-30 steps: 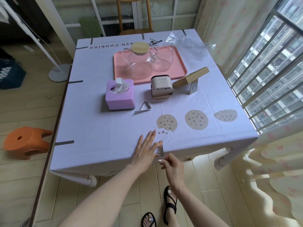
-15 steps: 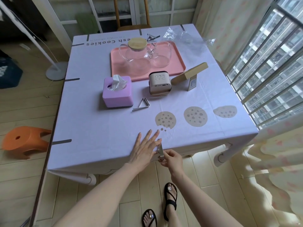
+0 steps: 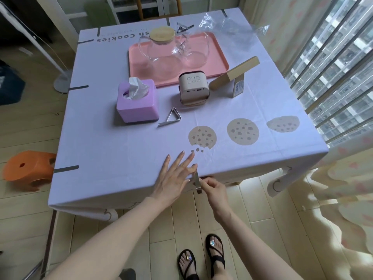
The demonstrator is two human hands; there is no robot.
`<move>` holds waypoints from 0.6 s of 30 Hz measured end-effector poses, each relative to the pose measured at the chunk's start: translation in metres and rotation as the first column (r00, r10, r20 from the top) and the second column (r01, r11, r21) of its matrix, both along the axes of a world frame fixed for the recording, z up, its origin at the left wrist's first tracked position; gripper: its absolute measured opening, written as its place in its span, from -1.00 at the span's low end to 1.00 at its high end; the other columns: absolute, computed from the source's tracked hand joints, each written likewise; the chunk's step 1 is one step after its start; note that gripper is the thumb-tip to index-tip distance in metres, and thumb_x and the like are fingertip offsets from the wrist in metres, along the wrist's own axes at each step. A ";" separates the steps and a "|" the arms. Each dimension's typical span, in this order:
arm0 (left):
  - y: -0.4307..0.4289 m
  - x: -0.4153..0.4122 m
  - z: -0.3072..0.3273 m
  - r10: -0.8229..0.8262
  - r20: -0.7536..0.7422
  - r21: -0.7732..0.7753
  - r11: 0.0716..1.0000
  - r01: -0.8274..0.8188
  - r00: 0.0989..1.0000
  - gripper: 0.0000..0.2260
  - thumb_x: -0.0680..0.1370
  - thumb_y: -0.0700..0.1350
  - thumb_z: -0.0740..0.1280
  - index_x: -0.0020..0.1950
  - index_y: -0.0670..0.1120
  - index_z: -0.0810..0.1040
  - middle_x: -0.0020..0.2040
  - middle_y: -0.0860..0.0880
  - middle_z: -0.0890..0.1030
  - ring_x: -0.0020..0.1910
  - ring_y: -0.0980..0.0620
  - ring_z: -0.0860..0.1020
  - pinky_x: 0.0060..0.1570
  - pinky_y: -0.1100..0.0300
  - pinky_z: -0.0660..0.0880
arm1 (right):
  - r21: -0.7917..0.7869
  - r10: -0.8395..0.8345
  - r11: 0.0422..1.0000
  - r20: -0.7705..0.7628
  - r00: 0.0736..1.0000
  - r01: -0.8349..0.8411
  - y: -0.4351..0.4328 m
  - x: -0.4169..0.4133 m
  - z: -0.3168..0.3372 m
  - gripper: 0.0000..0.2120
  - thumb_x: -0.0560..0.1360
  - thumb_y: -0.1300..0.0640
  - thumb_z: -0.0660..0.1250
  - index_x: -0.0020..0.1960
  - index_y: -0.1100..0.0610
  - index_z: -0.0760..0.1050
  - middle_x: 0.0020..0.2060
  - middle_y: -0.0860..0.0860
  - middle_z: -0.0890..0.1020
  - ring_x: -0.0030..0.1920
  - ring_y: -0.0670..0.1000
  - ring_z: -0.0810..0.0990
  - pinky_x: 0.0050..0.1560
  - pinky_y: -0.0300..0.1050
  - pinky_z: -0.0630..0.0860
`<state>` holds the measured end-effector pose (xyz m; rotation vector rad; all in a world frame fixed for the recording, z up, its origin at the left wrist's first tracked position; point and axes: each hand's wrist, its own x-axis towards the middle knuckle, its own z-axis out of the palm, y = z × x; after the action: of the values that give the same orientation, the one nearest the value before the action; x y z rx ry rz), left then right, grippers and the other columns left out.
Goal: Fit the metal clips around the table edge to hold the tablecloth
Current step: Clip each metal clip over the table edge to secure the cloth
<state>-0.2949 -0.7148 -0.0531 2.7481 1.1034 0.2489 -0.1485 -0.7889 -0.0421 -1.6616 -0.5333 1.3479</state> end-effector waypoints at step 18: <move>0.023 -0.010 0.004 -0.176 -0.075 0.251 0.949 0.190 0.981 -0.69 0.56 0.06 0.14 0.30 0.12 0.32 0.48 0.05 0.26 0.39 -0.08 0.35 0.24 0.03 0.29 | 0.399 -0.388 0.429 0.892 0.234 -0.810 -0.003 0.057 -0.062 -0.59 0.40 0.14 0.40 0.24 0.06 0.45 0.25 0.03 0.46 0.26 0.04 0.44 0.27 0.09 0.38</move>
<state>-0.3050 -0.6915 -0.0486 3.0799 0.8724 0.3169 -0.0913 -0.7919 -0.1040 -1.1784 -2.0131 -0.2557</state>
